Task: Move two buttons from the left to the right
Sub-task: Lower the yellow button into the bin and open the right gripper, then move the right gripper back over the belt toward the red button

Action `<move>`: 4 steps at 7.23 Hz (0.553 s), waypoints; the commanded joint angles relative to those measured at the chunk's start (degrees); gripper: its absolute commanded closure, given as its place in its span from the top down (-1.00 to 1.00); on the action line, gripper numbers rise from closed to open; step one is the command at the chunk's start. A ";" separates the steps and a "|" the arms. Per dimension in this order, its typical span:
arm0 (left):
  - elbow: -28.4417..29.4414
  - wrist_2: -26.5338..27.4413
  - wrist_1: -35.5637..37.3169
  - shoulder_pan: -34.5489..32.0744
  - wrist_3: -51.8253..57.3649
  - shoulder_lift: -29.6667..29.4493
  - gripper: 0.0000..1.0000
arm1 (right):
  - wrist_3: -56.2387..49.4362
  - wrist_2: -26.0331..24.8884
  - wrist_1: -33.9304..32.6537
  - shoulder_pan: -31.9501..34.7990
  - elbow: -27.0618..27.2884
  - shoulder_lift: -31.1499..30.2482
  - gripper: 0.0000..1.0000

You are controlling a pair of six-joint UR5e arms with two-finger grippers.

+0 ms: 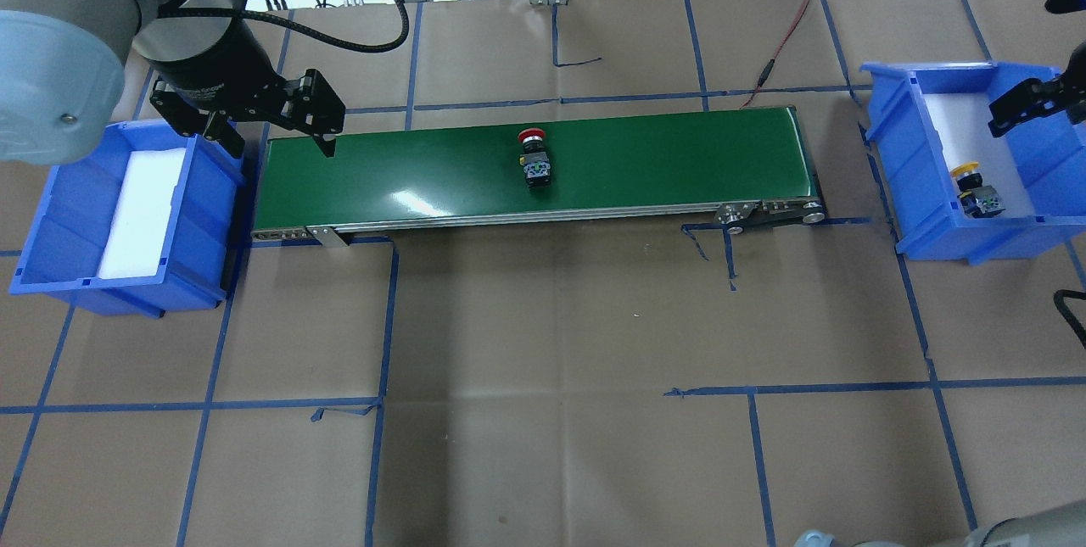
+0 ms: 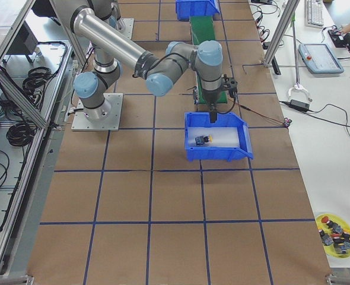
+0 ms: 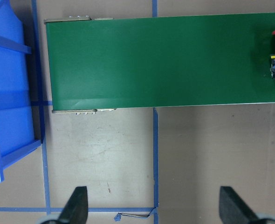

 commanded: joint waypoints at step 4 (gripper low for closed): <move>0.00 0.00 0.02 -0.04 0.00 0.04 1.00 | 25.21 -2.84 10.35 21.92 -6.48 -2.20 0.99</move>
